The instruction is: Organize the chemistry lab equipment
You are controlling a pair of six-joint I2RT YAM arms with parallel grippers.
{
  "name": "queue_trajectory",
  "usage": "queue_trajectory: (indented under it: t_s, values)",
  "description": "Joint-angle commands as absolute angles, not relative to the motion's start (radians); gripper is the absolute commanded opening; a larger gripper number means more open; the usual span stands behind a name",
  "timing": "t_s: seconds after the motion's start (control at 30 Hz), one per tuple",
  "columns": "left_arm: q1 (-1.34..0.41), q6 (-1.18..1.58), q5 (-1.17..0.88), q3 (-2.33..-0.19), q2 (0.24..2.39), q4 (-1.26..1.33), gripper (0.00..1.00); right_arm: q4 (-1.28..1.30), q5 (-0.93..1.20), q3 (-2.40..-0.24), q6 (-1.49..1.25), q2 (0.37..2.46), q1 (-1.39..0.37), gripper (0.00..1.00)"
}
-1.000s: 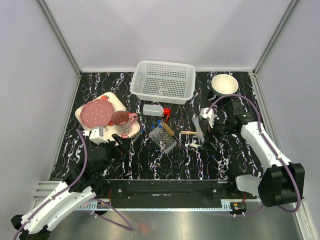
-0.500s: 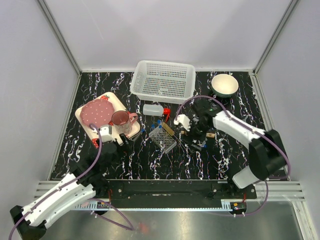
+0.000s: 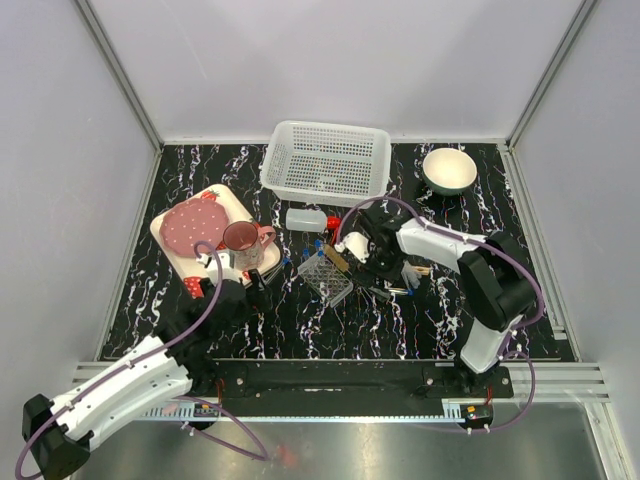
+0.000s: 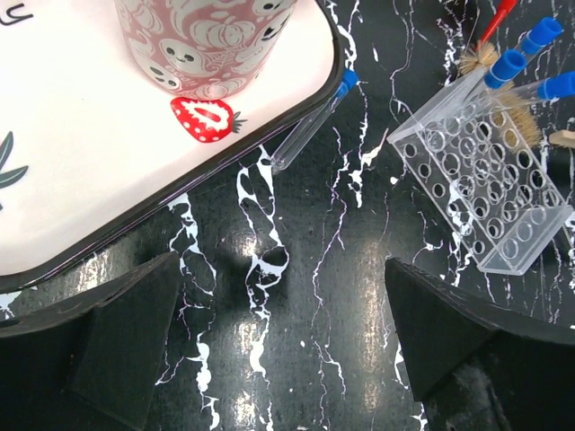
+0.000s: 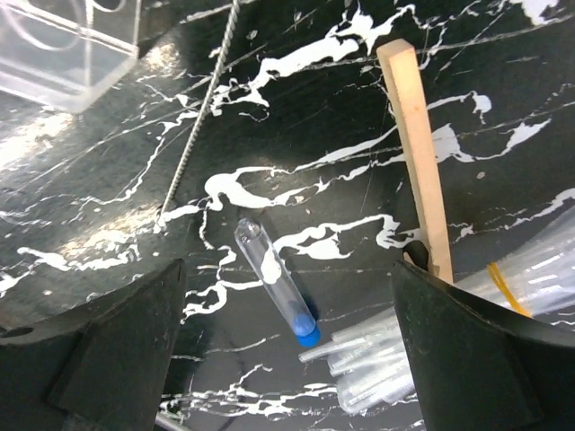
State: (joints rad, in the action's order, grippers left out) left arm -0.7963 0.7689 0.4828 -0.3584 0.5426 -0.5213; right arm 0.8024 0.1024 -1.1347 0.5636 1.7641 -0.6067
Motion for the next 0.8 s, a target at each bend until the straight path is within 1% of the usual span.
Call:
queue_trajectory:
  t_s: [0.0, 0.27, 0.33, 0.43, 0.47, 0.57, 0.6, 0.63, 0.67, 0.77]
  values:
    - [-0.792, 0.784, 0.476, -0.379, 0.515, -0.479, 0.99, 0.729, 0.005, -1.059, 0.561, 1.743, -0.633, 1.00]
    - [-0.792, 0.796, 0.471, -0.370, 0.476, -0.485, 0.99, 0.640, -0.038, -0.970, 0.594, 1.704, -0.652, 1.00]
    - [-0.792, 0.799, 0.471, -0.368, 0.471, -0.486, 0.99, 0.629, -0.043, -0.954, 0.600, 1.680, -0.652, 0.97]
    - [-0.792, 0.804, 0.468, -0.365, 0.472, -0.486, 0.99, 0.626, -0.043, -0.939, 0.597, 1.670, -0.650, 0.80]
    - [-0.792, 0.805, 0.465, -0.364, 0.471, -0.486, 0.99, 0.626, -0.041, -0.933, 0.592, 1.672, -0.652, 0.66]
    - [-0.792, 0.810, 0.457, -0.367, 0.471, -0.485, 0.99, 0.624, -0.017, -0.919, 0.580, 1.683, -0.652, 0.48]
    - [-0.792, 0.810, 0.456, -0.367, 0.471, -0.485, 0.99, 0.623, -0.008, -0.916, 0.574, 1.686, -0.652, 0.21]
    - [-0.792, 0.810, 0.451, -0.370, 0.471, -0.486, 0.99, 0.623, -0.003, -0.914, 0.572, 1.687, -0.652, 0.07]
    - [-0.792, 0.810, 0.446, -0.371, 0.471, -0.485, 0.99, 0.624, -0.003, -0.913, 0.569, 1.687, -0.652, 0.00]
    - [-0.792, 0.792, 0.401, -0.376, 0.471, -0.450, 0.99, 0.633, 0.047, -0.926, 0.563, 1.669, -0.652, 0.00]
